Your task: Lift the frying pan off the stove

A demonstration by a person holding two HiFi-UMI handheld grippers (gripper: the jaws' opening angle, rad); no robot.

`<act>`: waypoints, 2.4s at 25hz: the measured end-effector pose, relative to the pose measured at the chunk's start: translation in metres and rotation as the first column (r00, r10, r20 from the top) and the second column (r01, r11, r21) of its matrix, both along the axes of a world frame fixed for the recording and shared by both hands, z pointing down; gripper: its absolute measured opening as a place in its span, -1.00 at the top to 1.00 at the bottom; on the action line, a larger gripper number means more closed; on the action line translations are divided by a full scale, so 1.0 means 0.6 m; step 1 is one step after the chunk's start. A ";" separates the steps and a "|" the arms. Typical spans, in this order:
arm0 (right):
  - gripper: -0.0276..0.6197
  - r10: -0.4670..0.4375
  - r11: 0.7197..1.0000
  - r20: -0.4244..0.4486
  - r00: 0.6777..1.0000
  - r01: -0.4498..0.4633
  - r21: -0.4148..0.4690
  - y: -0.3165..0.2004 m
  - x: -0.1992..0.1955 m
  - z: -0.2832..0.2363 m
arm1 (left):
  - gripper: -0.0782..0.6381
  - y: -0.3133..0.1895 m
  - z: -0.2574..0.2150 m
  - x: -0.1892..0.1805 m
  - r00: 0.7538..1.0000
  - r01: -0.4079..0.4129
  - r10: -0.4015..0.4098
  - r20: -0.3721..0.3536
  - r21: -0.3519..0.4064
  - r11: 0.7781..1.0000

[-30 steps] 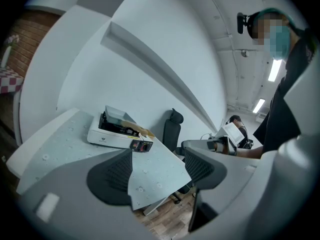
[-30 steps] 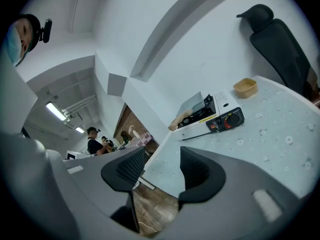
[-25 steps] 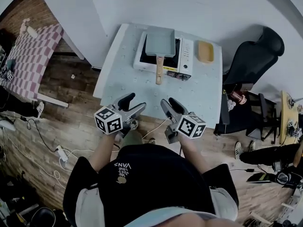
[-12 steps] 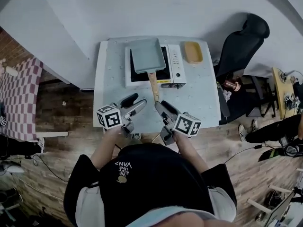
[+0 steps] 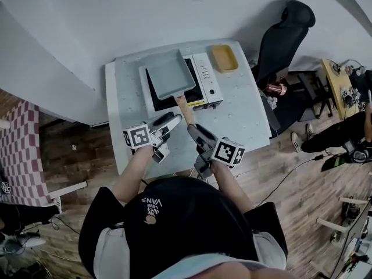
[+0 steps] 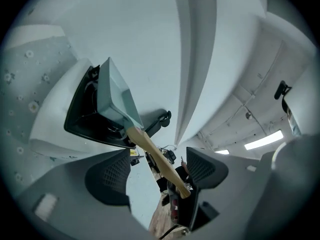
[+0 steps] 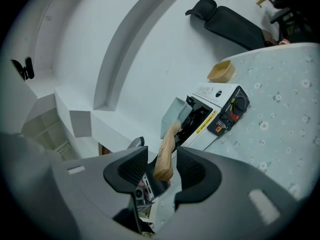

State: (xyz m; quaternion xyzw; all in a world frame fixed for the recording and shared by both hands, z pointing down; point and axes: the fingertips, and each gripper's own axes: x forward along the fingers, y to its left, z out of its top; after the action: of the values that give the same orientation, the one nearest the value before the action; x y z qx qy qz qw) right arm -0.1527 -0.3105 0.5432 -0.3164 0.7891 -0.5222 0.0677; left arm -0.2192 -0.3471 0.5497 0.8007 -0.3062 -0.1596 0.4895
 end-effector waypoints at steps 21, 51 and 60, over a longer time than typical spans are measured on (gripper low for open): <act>0.63 0.197 0.979 0.049 0.979 -0.193 -0.073 -0.001 0.005 0.002 | -0.13 -0.090 0.044 0.053 0.960 -0.049 -0.014 -0.279 -0.217 0.975; 0.63 -0.024 0.999 0.037 0.999 0.025 -0.027 0.103 0.071 0.007 | 0.20 -0.018 0.039 0.109 0.995 0.058 -0.070 -0.065 -0.173 0.983; 0.63 -0.066 0.997 0.059 0.996 0.067 -0.029 0.195 0.124 0.012 | 0.20 0.074 0.039 0.159 0.996 0.081 -0.086 -0.021 -0.161 0.984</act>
State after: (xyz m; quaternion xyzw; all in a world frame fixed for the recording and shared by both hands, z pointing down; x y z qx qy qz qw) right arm -0.0783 -0.1934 0.5504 -0.2755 0.7886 -0.5454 0.0683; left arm -0.1238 -0.3025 0.5731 0.7429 -0.3445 -0.1661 0.5494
